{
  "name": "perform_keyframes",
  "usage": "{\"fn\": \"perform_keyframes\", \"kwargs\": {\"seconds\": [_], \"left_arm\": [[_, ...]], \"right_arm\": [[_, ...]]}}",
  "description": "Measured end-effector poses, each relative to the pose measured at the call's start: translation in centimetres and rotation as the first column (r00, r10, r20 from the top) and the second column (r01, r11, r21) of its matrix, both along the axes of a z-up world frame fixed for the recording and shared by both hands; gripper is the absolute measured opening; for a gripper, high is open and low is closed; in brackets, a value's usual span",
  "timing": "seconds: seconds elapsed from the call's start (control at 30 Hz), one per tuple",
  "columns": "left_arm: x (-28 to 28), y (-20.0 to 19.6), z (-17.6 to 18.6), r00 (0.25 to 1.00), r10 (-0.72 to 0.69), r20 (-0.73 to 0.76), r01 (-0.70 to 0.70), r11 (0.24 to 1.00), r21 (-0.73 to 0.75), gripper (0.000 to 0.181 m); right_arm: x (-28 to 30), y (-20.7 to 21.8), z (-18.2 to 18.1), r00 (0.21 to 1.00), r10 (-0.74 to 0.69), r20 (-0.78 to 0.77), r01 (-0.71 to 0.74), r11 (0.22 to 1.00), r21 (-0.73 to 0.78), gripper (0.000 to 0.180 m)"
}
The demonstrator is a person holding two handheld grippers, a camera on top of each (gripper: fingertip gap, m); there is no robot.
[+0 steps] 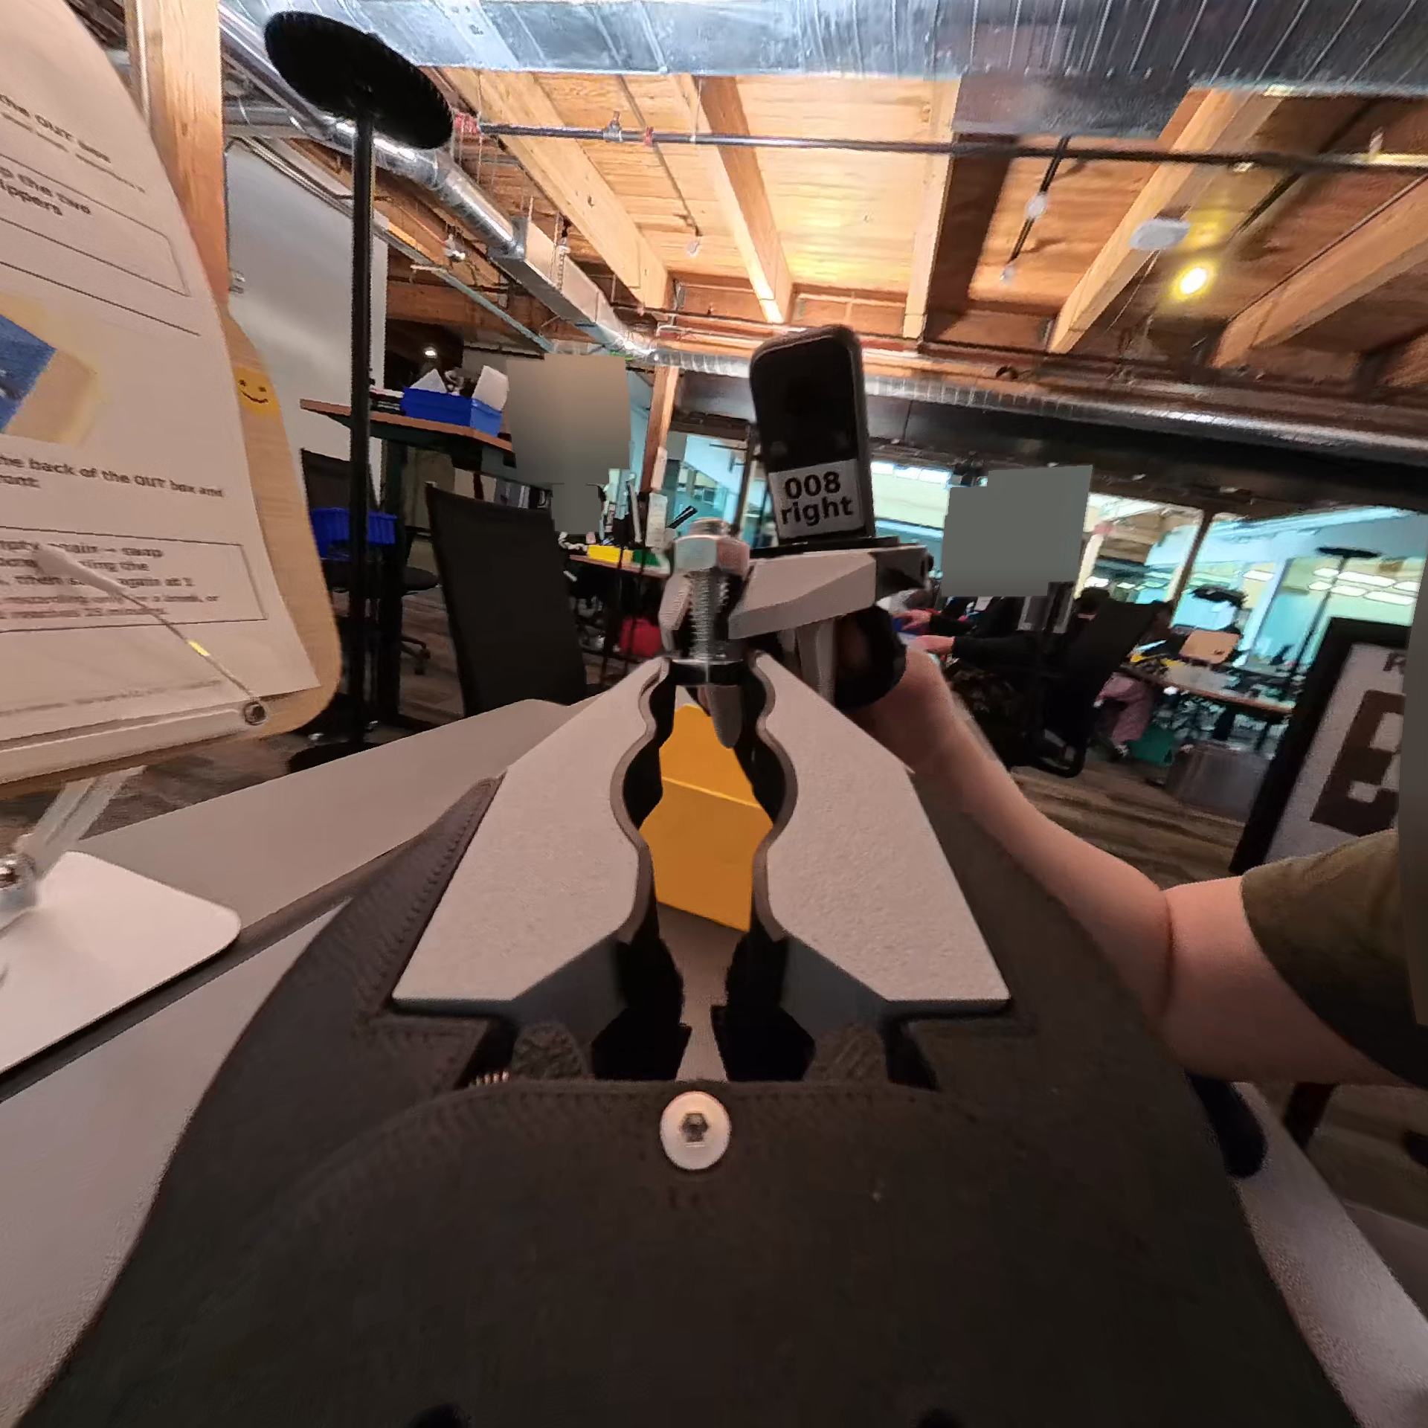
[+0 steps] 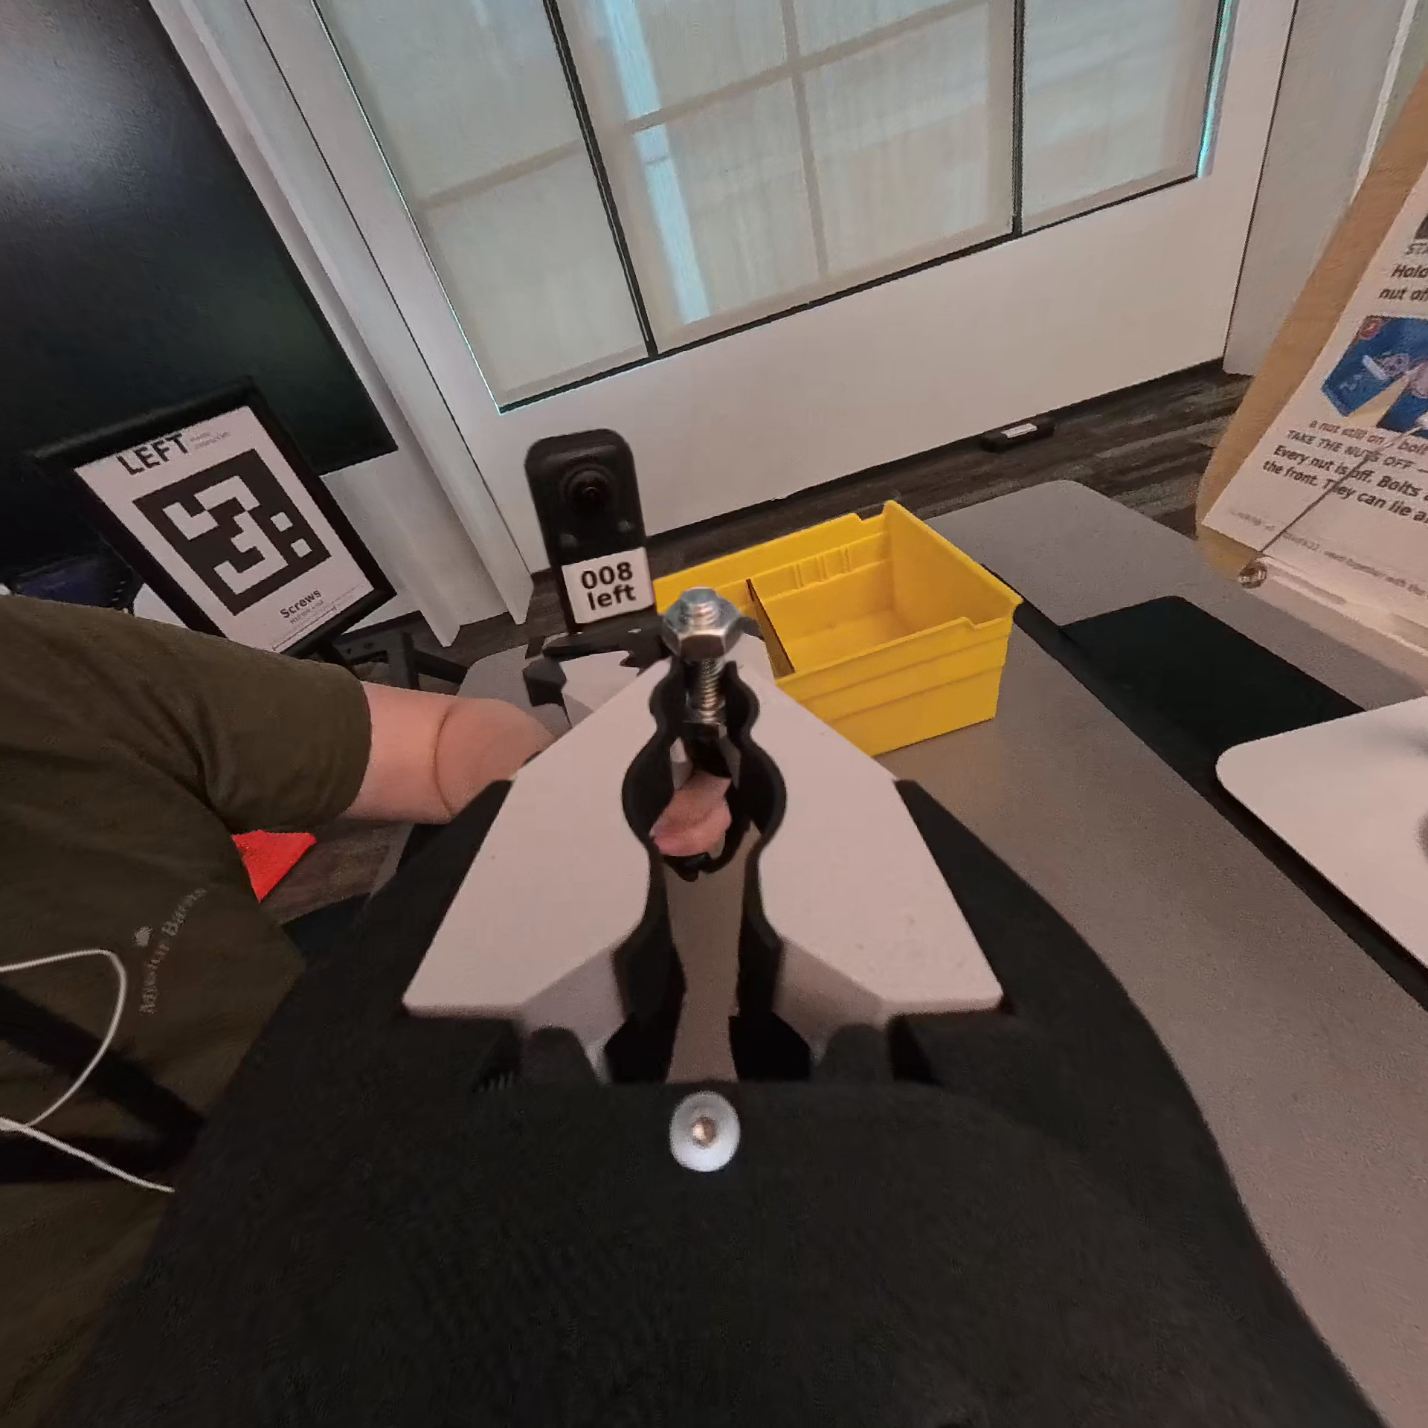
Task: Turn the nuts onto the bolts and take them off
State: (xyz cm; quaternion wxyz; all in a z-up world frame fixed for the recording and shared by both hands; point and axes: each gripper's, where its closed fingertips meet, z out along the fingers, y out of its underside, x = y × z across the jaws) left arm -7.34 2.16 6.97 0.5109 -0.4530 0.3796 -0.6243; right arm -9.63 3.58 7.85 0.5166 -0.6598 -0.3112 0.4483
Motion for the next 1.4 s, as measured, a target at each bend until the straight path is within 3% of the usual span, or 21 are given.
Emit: {"fn": "perform_keyframes", "kwargs": {"seconds": [0.13,0.23,0.3,0.33,0.4,0.47,0.5,0.63,0.8,1.1,1.4], "left_arm": [[0.0,-0.4,0.3,0.996,-0.08,0.033,0.081,0.995,-0.054,0.021],[0.6,0.6,-0.7,0.999,-0.028,0.024,0.03,0.994,-0.107,0.056],[1.7,0.0,-2.5,0.996,-0.061,-0.058,0.057,0.996,-0.074,0.066],[2.3,-0.8,-3.6,0.99,-0.098,-0.101,0.094,0.995,-0.04,0.07],[3.6,-1.5,-6.3,0.974,-0.087,-0.21,0.094,0.995,0.025,0.063],[4.5,-2.0,-8.7,0.953,-0.051,-0.3,0.088,0.99,0.111,0.048],[4.7,-2.3,-9.5,0.945,-0.031,-0.325,0.087,0.983,0.159,0.041],[5.4,-3.0,-11.7,0.916,0.043,-0.398,0.088,0.949,0.303,0.035],[5.7,-3.5,-12.5,0.908,-0.018,-0.419,0.125,0.966,0.228,0.035],[5.6,-2.4,-12.6,0.909,-0.009,-0.417,0.101,0.975,0.199,0.034],[5.6,-2.3,-12.8,0.905,0.001,-0.426,0.101,0.971,0.217,0.035]], "right_arm": [[0.9,0.0,1.1,0.999,-0.05,0.009,0.05,0.999,0.02,0.008],[3.6,-0.5,2.7,0.992,-0.12,0.04,0.119,0.993,0.019,0.008],[7.8,-0.7,2.7,0.949,-0.261,0.178,0.26,0.965,0.031,0.008],[10.8,-1.0,1.8,0.888,-0.348,0.301,0.356,0.934,0.029,0.008],[18.8,-1.6,-0.6,0.633,-0.556,0.539,0.612,0.785,0.092,0.008],[26.0,-3.9,-4.3,0.382,-0.557,0.737,0.773,0.63,0.076,0.008],[28.2,-5.4,-6.5,0.34,-0.488,0.804,0.816,0.578,0.006,0.008],[31.3,-8.5,-14.7,0.429,-0.179,0.885,0.825,0.476,-0.304,0.008],[31.2,-9.6,-20.3,0.546,0.044,0.836,0.767,0.375,-0.521,0.008],[31.2,-10.1,-23.5,0.57,0.145,0.809,0.747,0.318,-0.584,0.008],[31.6,-10.7,-24.4,0.559,0.186,0.808,0.74,0.328,-0.588,0.012]]}}
